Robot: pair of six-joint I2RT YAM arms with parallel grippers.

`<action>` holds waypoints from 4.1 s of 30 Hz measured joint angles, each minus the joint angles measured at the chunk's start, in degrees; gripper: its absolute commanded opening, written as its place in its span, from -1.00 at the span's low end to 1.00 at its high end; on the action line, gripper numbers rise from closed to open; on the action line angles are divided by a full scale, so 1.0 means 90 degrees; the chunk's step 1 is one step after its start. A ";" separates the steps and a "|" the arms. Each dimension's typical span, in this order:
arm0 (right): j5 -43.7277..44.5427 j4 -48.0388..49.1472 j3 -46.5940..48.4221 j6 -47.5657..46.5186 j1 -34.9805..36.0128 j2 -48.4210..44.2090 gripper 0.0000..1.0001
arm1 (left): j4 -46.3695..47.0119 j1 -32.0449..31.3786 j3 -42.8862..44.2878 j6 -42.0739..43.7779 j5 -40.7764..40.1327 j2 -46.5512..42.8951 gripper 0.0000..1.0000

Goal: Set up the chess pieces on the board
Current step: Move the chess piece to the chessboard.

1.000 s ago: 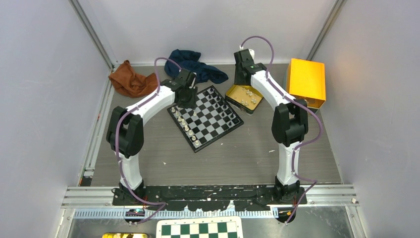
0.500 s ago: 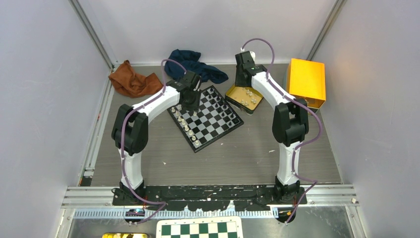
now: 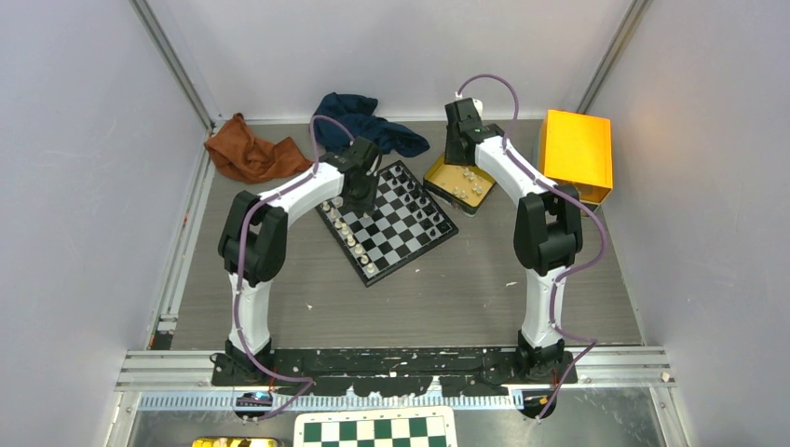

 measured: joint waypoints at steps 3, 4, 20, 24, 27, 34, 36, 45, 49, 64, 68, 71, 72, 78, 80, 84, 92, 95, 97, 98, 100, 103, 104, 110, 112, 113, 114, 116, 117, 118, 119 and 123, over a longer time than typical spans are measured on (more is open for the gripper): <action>-0.0017 0.0036 -0.0063 0.0000 0.0000 -0.0022 -0.22 | -0.0027 0.0000 0.0027 0.0017 -0.0002 0.0083 -0.35; -0.0019 0.0036 -0.0070 0.0000 0.0000 -0.0022 -0.22 | -0.0039 0.0000 0.0041 0.0017 -0.0002 0.0102 -0.35; -0.0041 0.0056 -0.0187 -0.0002 -0.0010 -0.0024 -0.22 | -0.0049 0.0000 0.0223 0.0109 -0.0058 0.0277 -0.47; -0.0044 0.0063 -0.0206 -0.0002 -0.0015 -0.0056 -0.22 | -0.0051 0.0002 0.0223 0.0121 -0.0058 0.0296 -0.51; -0.0044 0.0063 -0.0209 -0.0002 -0.0019 -0.0119 -0.22 | -0.0056 0.0000 0.0228 0.0129 -0.0061 0.0328 -0.53; -0.0044 0.0090 -0.0257 -0.0002 -0.0024 -0.0265 -0.22 | -0.0090 0.0000 0.0301 0.0131 -0.0061 0.0406 -0.68; -0.0044 0.0087 -0.0282 -0.0002 -0.0029 -0.0287 -0.22 | -0.0092 0.0000 0.0316 0.0134 -0.0063 0.0408 -0.77; -0.0046 0.0087 -0.0282 -0.0002 -0.0032 -0.0289 -0.22 | -0.0090 0.0000 0.0318 0.0134 -0.0124 0.0408 -0.94; -0.0063 0.0085 -0.0287 -0.0002 -0.0032 -0.0296 -0.22 | -0.0092 0.0000 0.0318 0.0131 -0.0245 0.0408 -0.95; -0.0146 0.0087 -0.0359 -0.0002 -0.0032 -0.0444 -0.22 | -0.0170 0.0075 0.0189 0.0007 -0.0891 0.0226 -0.96; -0.0165 0.0087 -0.0396 -0.0002 -0.0032 -0.0452 -0.22 | -0.0168 0.0192 0.0185 -0.0051 -0.0920 0.0143 -0.97; -0.0189 0.0087 -0.0420 -0.0002 -0.0032 -0.0452 -0.22 | -0.0165 0.0299 0.0175 -0.0078 -0.0942 0.0138 -0.97; -0.0192 0.0085 -0.0425 -0.0002 -0.0032 -0.0452 -0.22 | -0.0163 0.0325 0.0163 -0.0087 -0.0942 0.0138 -0.97; -0.0209 0.0085 -0.0505 -0.0002 -0.0032 -0.0466 -0.22 | -0.0160 0.0474 -0.0010 -0.0199 -0.0942 0.0053 -0.97; -0.0211 0.0085 -0.0522 -0.0002 -0.0032 -0.0488 -0.22 | -0.0163 0.0512 -0.0039 -0.0214 -0.0940 0.0022 -0.96; -0.0211 0.0087 -0.0529 -0.0002 -0.0032 -0.0539 -0.22 | -0.0141 0.0556 -0.0066 -0.0236 -0.0940 -0.0027 -0.95; -0.0211 0.0090 -0.0634 -0.0002 -0.0032 -0.0644 -0.22 | -0.0134 0.0593 -0.0117 -0.0260 -0.0935 -0.0053 -0.94; -0.0211 0.0092 -0.0658 -0.0002 -0.0032 -0.0646 -0.22 | -0.0131 0.0600 -0.0124 -0.0265 -0.0928 -0.0051 -0.94; -0.0211 0.0090 -0.0678 -0.0002 -0.0032 -0.0646 -0.22 | -0.0129 0.0614 -0.0124 -0.0267 -0.0908 -0.0053 -0.94; -0.0211 0.0090 -0.0685 -0.0002 -0.0032 -0.0646 -0.22 | -0.0129 0.0624 -0.0124 -0.0267 -0.0901 -0.0053 -0.94; -0.0211 0.0090 -0.0685 -0.0002 -0.0032 -0.0646 -0.22 | -0.0129 0.0641 -0.0124 -0.0274 -0.0886 -0.0053 -0.93; -0.0209 0.0090 -0.0685 -0.0002 -0.0032 -0.0646 -0.22 | -0.0126 0.0663 -0.0124 -0.0282 -0.0882 -0.0051 -0.93; -0.0209 0.0090 -0.0685 -0.0002 -0.0032 -0.0648 -0.22 | -0.0126 0.0668 -0.0124 -0.0284 -0.0882 -0.0051 -0.93; -0.0209 0.0090 -0.0685 -0.0002 -0.0032 -0.0648 -0.22 | -0.0126 0.0682 -0.0124 -0.0330 -0.0821 -0.0051 -0.92; -0.0209 0.0090 -0.0685 0.0000 -0.0032 -0.0646 -0.22 | -0.0124 0.0682 -0.0124 -0.0335 -0.0804 -0.0051 -0.92; -0.0209 0.0090 -0.0685 0.0000 -0.0032 -0.0646 -0.22 | -0.0124 0.0685 -0.0124 -0.0338 -0.0784 -0.0051 -0.92; -0.0209 0.0090 -0.0685 0.0000 -0.0032 -0.0646 -0.22 | -0.0124 0.0687 -0.0124 -0.0340 -0.0775 -0.0051 -0.92; -0.0209 0.0090 -0.0685 0.0000 -0.0032 -0.0646 -0.22 | -0.0121 0.0695 -0.0124 -0.0345 -0.0765 -0.0051 -0.91; -0.0209 0.0090 -0.0685 0.0000 -0.0032 -0.0646 -0.22 | -0.0121 0.0702 -0.0124 -0.0345 -0.0763 -0.0051 -0.91; -0.0209 0.0090 -0.0685 0.0000 -0.0032 -0.0646 -0.22 | -0.0119 0.0704 -0.0124 -0.0345 -0.0763 -0.0051 -0.91; -0.0209 0.0090 -0.0685 0.0000 -0.0032 -0.0646 -0.22 | -0.0117 0.0712 -0.0124 -0.0345 -0.0763 -0.0051 -0.90; -0.0209 0.0090 -0.0685 0.0000 -0.0032 -0.0646 -0.22 | -0.0095 0.0729 -0.0124 -0.0347 -0.0726 -0.0041 -0.85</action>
